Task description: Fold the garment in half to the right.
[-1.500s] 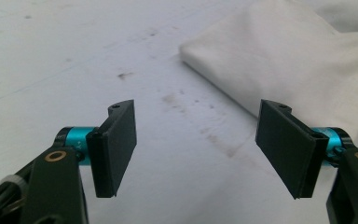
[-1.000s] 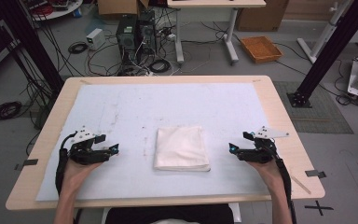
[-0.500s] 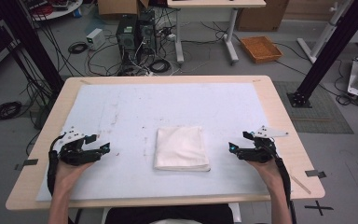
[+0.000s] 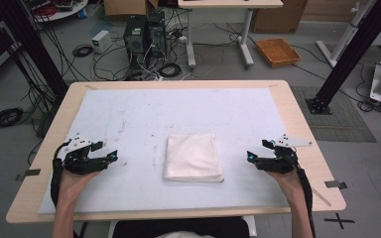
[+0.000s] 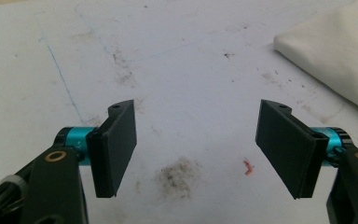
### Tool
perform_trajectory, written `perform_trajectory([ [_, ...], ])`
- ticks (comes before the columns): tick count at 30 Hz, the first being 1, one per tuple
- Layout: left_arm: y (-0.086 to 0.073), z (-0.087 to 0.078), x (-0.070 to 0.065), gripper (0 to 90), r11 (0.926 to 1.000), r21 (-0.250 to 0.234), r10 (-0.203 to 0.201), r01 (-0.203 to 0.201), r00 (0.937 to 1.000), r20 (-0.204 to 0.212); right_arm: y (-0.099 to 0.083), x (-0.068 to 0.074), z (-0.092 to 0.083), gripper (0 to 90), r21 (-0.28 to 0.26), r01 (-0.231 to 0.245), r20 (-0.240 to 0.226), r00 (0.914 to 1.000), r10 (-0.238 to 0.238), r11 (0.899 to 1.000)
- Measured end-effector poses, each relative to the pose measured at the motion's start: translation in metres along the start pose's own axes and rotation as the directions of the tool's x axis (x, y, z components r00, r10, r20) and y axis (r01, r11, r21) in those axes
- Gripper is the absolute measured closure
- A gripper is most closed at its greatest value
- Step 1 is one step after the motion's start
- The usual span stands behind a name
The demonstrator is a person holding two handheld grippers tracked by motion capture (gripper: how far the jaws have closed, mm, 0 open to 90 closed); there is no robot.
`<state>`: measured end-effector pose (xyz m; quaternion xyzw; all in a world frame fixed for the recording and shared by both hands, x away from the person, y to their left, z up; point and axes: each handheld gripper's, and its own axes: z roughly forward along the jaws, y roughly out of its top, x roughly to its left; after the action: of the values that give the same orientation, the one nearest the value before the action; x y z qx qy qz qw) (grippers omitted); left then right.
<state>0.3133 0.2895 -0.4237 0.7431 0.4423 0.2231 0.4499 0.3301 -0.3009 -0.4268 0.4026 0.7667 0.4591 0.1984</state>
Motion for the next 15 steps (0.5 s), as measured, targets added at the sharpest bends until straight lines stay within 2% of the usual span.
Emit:
perform_trajectory([
  [3,-0.0024,0.0006,0.0014,29.0,0.9999,0.005,-0.010,0.010,1.0000,0.001,0.0001,0.0030,0.0016,20.4,0.002,0.007,-0.001,1.0000,-0.007,1.000],
  [15,-0.0014,-0.0009,-0.0004,29.1,1.0000,0.000,-0.007,0.007,1.0000,0.001,0.0009,0.0065,0.0048,20.4,0.014,0.010,-0.007,0.9999,-0.010,1.000],
])
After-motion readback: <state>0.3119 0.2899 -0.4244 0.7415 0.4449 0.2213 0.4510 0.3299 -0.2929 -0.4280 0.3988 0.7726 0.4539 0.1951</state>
